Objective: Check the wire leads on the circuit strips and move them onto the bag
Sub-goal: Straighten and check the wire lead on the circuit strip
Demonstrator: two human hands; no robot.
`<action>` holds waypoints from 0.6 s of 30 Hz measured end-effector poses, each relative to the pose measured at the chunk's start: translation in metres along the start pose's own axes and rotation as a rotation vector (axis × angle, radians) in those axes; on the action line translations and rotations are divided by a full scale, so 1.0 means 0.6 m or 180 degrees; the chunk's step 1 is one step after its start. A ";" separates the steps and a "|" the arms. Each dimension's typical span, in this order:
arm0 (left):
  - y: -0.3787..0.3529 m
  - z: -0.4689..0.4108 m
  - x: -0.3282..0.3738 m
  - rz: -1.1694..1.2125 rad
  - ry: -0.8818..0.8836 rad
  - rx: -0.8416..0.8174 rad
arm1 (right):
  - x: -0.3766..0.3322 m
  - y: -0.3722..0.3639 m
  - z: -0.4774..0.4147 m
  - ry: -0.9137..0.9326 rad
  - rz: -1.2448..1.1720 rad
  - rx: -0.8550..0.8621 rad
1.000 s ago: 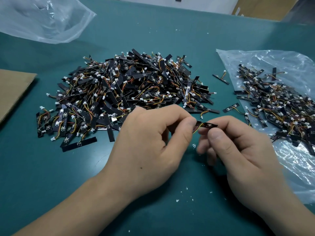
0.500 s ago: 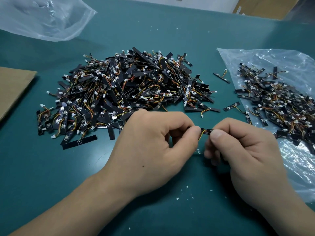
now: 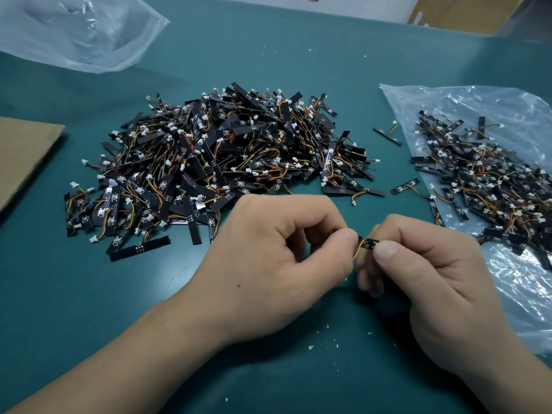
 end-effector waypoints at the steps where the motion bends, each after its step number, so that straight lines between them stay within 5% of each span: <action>1: 0.001 0.000 -0.001 0.0053 0.0012 0.0009 | -0.001 0.001 0.000 0.0001 -0.0012 0.0032; 18: -0.012 0.001 -0.008 0.0180 0.0182 -0.0273 | -0.005 -0.005 0.002 0.0069 0.0055 -0.0180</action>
Point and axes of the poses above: each hand's wrist, its own z-axis away from the middle knuckle, its own y-axis out of the back of the hand, x = y × z, the point moved 10 cm from there along -z, towards the middle knuckle, and after that the axes turned 8 degrees about z, right-handed, at the moved point
